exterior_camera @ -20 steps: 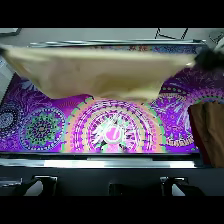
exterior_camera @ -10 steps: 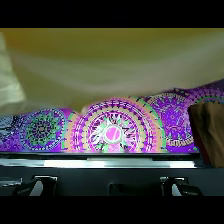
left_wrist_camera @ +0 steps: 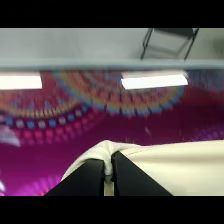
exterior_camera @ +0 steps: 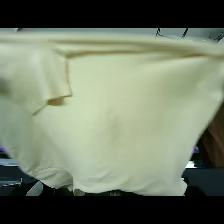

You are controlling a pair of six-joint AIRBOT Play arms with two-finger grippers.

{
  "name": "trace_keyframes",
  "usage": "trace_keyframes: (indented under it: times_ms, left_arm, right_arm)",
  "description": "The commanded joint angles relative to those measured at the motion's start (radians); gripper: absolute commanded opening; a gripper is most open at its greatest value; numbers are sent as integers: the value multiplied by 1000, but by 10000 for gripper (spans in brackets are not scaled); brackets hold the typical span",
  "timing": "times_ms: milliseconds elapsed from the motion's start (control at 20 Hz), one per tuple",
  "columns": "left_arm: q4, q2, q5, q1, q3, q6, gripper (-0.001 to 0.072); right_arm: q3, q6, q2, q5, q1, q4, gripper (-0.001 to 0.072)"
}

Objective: Fold the clothes and pants, and hang the long-sleeved shirts on hangers.

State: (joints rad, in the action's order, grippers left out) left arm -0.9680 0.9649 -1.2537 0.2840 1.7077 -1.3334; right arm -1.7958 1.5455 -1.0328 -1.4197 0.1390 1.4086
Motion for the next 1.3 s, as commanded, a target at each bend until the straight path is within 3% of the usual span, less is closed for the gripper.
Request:
trace_keyframes:
  times_ms: [0,200,400,550,650,800,1000,1100,1250]
  left_arm:
    - [-12,202,-54,-74,-255,10,23]
    - [32,435,220,-137,-509,10,24]
    - [209,650,439,-142,-421,19,24]
    - [292,707,588,-165,-336,149,24]
    - [291,717,703,-195,-318,175,24]
    - [287,749,771,-238,-318,175,24]
    - [281,738,635,-221,-317,138,24]
    - [211,662,474,-161,-317,137,24]
    - [58,590,23,-86,-318,83,24]
  right_arm:
    - [241,11,-220,-8,-65,6,38]
    - [411,153,-456,245,-69,-4,40]
    - [409,184,-564,610,-69,-118,41]
    - [409,260,-566,927,-69,-130,41]
    - [409,281,-579,1004,-69,-129,41]
    - [409,281,-628,927,-69,-129,41]
    - [389,277,-629,765,-50,-144,41]
    - [358,231,-578,573,-15,-142,40]
    - [362,98,-521,158,-1,-120,41]
